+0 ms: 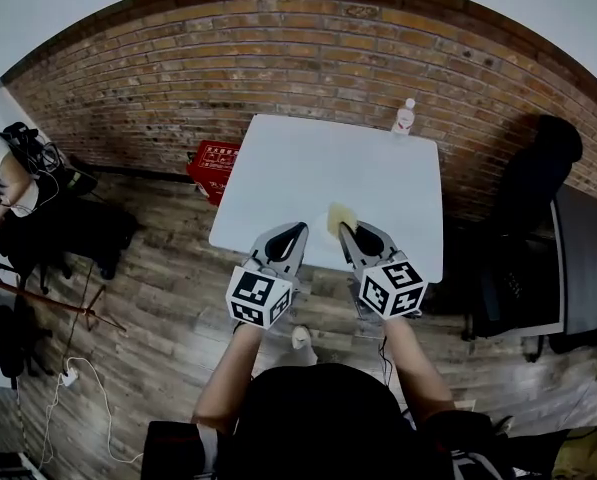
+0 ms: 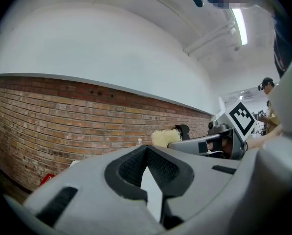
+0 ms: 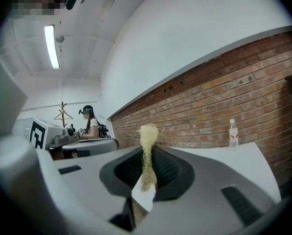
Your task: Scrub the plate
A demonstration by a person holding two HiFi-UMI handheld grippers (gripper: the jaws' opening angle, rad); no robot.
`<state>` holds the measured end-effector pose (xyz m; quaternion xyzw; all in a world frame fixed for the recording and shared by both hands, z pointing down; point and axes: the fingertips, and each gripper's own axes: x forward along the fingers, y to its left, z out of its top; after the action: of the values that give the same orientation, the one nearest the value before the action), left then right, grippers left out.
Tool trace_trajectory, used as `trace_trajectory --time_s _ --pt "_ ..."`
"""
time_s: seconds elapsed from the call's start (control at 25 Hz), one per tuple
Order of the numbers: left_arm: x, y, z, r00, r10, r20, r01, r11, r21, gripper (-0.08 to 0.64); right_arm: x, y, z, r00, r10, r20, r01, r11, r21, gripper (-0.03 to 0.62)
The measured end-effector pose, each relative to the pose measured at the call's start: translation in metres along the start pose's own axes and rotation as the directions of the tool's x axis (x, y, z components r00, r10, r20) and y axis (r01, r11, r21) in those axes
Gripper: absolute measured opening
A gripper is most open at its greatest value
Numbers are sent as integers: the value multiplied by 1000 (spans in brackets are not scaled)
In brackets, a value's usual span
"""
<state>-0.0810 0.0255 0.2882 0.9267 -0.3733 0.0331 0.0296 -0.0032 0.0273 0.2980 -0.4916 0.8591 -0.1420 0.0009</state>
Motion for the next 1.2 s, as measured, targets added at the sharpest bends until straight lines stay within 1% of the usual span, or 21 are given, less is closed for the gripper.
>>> trace_trajectory --time_s 0.24,0.36,0.52,0.72,0.84,1.08,1.2 --pt "19 36 3 1000 -22 0 22 1000 -15 17 34 -15 4 999 -40 -13 40 999 15 46" --pt "26 49 0 999 -32 -5 32 999 -20 17 48 -20 4 998 -54 -21 54 998 17 46" --pt "31 67 -6 999 -41 -10 40 998 -44 17 63 -25 3 997 -79 -23 80 996 30 46" --pt "38 86 -8 999 -49 -12 49 997 -60 17 79 -27 1 995 -92 -36 93 995 23 46" --pt "46 89 -13 998 -62 -23 60 995 -75 17 83 -32 -1 993 -102 -51 103 994 21 46" --pt "59 80 -21 992 -117 -40 114 990 -81 17 81 -43 -5 990 -131 -61 133 991 33 46" --pt "66 76 -29 990 -131 -54 126 988 -86 17 79 -51 -11 987 -141 -72 144 988 45 46"
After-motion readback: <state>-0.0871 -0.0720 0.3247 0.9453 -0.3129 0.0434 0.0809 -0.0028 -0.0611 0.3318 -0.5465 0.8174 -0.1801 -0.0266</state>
